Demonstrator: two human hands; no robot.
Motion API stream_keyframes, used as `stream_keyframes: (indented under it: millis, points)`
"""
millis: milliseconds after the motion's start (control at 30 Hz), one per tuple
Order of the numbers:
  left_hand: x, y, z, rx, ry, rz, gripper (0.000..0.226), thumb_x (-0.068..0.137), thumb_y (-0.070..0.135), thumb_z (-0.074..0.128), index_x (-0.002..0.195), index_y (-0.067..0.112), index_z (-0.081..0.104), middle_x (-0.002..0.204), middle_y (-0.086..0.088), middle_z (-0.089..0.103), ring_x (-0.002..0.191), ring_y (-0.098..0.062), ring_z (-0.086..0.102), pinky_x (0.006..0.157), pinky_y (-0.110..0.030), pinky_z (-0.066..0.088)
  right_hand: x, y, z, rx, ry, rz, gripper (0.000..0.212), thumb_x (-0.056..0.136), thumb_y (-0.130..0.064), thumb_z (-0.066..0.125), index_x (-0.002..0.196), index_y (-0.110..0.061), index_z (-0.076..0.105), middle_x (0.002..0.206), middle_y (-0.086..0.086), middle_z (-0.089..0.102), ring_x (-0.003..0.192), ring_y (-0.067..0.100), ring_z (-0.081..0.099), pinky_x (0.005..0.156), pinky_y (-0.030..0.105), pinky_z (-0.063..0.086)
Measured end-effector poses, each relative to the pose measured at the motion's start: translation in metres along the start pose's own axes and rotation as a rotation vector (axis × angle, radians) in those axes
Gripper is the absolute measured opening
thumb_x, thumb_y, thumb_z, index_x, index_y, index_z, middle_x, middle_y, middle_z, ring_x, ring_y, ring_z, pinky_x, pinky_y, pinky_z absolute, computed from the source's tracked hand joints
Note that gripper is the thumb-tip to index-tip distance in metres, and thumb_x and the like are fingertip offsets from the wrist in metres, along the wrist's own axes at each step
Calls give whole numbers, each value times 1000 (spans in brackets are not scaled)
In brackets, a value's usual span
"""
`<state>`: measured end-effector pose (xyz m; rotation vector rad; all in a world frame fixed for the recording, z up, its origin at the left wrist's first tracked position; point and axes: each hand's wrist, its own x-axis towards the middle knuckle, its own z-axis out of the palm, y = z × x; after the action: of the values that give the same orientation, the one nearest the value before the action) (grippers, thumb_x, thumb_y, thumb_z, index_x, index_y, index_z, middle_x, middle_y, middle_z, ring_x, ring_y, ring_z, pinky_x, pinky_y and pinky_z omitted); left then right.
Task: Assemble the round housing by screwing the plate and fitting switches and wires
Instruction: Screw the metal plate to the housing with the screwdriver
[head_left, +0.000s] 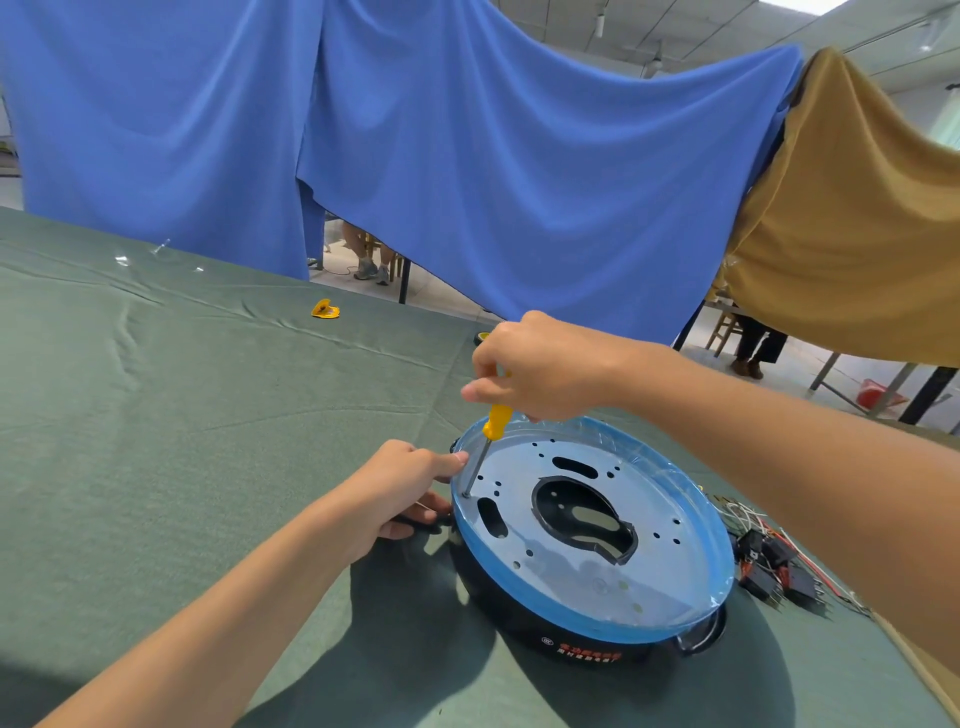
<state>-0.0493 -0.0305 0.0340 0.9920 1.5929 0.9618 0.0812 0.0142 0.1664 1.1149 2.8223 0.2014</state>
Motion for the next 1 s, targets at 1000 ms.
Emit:
stream_keyframes:
  millis: [1000]
  points:
    - [0, 0, 2, 0, 5, 1, 33, 89, 47, 65, 98, 15, 69, 77, -3, 73, 72, -19, 62, 68, -32, 42, 1, 0, 0, 27, -108, 54, 34, 91, -50, 56, 91, -17, 61, 89, 2, 67, 83, 21, 63, 53, 27, 38]
